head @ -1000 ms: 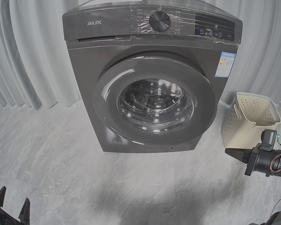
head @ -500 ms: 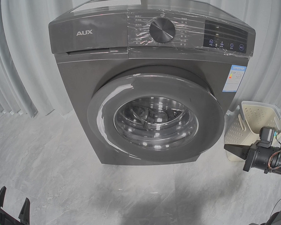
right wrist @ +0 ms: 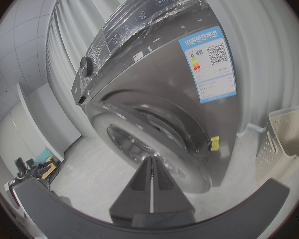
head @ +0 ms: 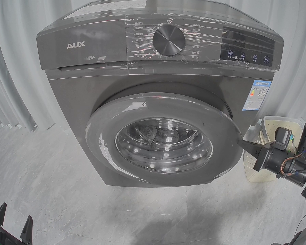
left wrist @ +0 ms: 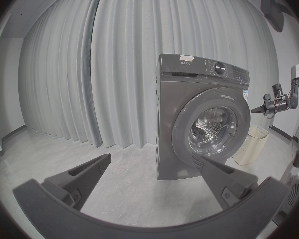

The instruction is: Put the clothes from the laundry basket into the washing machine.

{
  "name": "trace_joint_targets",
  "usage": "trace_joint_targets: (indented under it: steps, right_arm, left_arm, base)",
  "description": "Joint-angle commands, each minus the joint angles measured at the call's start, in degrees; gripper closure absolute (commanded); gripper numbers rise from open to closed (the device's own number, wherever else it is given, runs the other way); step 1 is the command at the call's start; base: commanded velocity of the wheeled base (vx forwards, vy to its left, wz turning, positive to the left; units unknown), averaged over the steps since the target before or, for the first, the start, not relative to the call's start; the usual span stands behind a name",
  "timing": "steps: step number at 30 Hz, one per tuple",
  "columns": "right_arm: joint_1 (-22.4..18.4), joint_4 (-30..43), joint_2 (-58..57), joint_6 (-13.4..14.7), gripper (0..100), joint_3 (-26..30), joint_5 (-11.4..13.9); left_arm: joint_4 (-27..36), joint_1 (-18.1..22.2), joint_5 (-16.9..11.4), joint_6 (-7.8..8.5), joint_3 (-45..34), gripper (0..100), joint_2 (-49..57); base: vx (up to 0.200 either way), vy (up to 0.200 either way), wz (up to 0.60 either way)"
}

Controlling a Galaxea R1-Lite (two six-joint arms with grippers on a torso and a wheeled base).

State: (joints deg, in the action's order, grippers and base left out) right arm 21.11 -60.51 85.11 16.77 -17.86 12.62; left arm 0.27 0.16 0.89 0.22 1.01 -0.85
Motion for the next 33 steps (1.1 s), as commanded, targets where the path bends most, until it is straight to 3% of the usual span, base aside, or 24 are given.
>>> trace_joint_targets:
  steps: [1,4,13,16,25,33]
  right_arm:
    - [0.33,-5.84,6.73,0.1,100,0.19,-3.21]
    - [0.59,-11.73,8.84,0.01,100,0.81,-4.36]
    - [2.88,-12.87,8.58,-0.51,100,4.32,-4.0]
    - [4.02,-13.93,8.66,-0.69,100,3.88,-4.44]
    - [4.37,-20.08,11.39,-0.69,100,2.83,-5.85]
    - [4.37,-25.79,16.05,-0.69,100,0.9,-8.4]
  left_arm:
    - [0.0,0.02,0.08,-0.04,-0.92,0,0.68]
    - [0.0,0.02,0.08,-0.04,-0.92,0,0.68]
    - [-0.09,0.02,0.08,-0.22,-0.92,0,0.68]
    - [0.0,0.02,-0.01,-0.22,-0.92,0,0.68]
    - [-0.09,0.02,0.16,-0.4,-0.92,0,0.68]
    - [0.0,0.02,0.16,-0.4,-0.92,0,0.68]
  base:
    - [0.0,0.0,0.0]
    - [0.0,0.0,0.0]
    - [0.0,0.0,0.0]
    - [0.0,0.0,0.0]
    - [0.2,0.0,0.0]
    - [0.0,0.0,0.0]
